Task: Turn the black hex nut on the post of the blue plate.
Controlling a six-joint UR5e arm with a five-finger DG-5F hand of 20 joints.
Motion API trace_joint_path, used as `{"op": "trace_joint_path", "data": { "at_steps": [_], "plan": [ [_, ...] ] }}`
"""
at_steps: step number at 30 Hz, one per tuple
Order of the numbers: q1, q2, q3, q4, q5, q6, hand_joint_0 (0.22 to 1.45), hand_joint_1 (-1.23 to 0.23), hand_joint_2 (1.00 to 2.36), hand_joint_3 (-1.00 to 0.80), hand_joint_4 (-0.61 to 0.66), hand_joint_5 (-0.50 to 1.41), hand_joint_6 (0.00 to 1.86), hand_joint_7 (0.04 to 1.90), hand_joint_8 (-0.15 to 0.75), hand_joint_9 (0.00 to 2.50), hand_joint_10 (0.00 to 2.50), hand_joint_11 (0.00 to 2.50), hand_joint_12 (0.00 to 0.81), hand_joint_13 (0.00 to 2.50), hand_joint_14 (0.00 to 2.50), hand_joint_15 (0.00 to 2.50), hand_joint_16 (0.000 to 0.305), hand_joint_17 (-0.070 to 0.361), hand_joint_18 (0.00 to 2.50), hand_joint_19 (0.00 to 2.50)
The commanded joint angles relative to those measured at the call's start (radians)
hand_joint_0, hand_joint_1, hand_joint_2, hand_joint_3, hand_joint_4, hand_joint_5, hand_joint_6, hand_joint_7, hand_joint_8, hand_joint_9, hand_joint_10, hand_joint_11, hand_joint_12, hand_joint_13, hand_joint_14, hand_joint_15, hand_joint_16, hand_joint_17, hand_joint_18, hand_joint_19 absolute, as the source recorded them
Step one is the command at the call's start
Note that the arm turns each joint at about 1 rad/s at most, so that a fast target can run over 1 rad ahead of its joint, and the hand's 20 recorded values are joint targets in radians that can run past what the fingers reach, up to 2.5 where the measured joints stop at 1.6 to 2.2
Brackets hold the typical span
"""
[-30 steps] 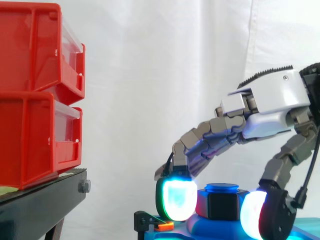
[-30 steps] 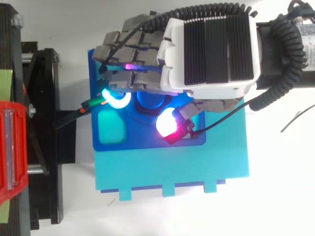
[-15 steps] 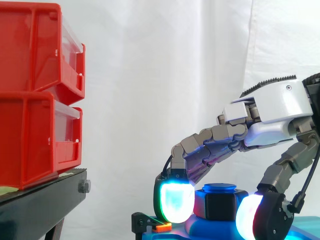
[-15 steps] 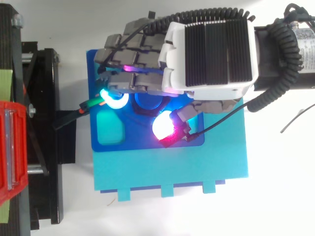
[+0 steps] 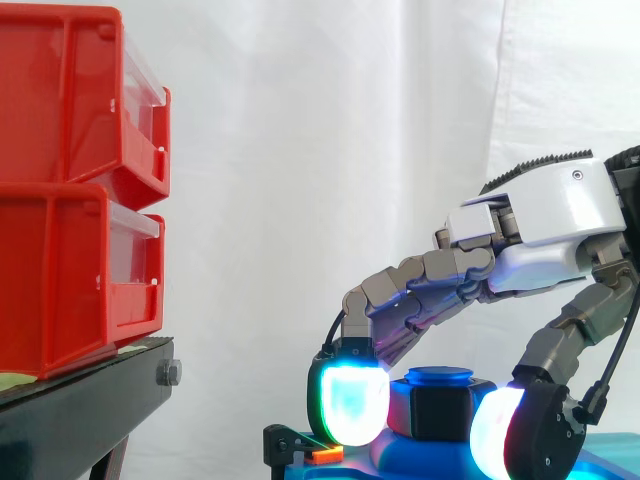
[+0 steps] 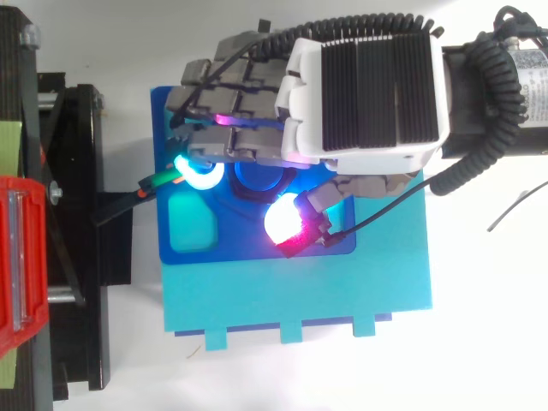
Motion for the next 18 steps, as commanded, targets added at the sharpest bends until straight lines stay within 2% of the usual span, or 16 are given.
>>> {"op": "trace_joint_path", "data": {
  "at_steps": [1, 9, 13, 18],
  "plan": [
    [0.0, 0.0, 0.0, 0.002, 0.0, 0.0, 0.58, -0.7, 1.0, -0.5, 0.23, -0.17, 0.5, 1.03, 0.217, 0.36, 0.0, 0.06, 0.334, 0.29, 0.0, 0.11, 0.047, 0.105, 0.34, 0.34],
    [0.0, 0.0, 0.0, 0.002, 0.0, -0.001, 0.53, -0.68, 1.0, -0.5, 0.24, -0.17, 0.5, 1.01, 0.23, 0.37, 0.0, 0.07, 0.345, 0.3, 0.0, 0.12, 0.049, 0.109, 0.35, 0.34],
    [0.0, 0.0, 0.0, 0.006, 0.0, 0.0, 0.44, -0.67, 1.0, -0.5, 0.24, -0.2, 0.5, 0.91, 0.248, 0.34, 0.0, 0.07, 0.384, 0.3, 0.0, 0.12, 0.057, 0.128, 0.34, 0.34],
    [0.009, 0.0, 0.008, 0.018, 0.006, 0.011, 0.39, -0.67, 1.0, -0.5, 0.21, -0.23, 0.5, 0.83, 0.256, 0.3, 0.0, 0.06, 0.407, 0.3, 0.0, 0.12, 0.062, 0.139, 0.36, 0.33]
  ]
}}
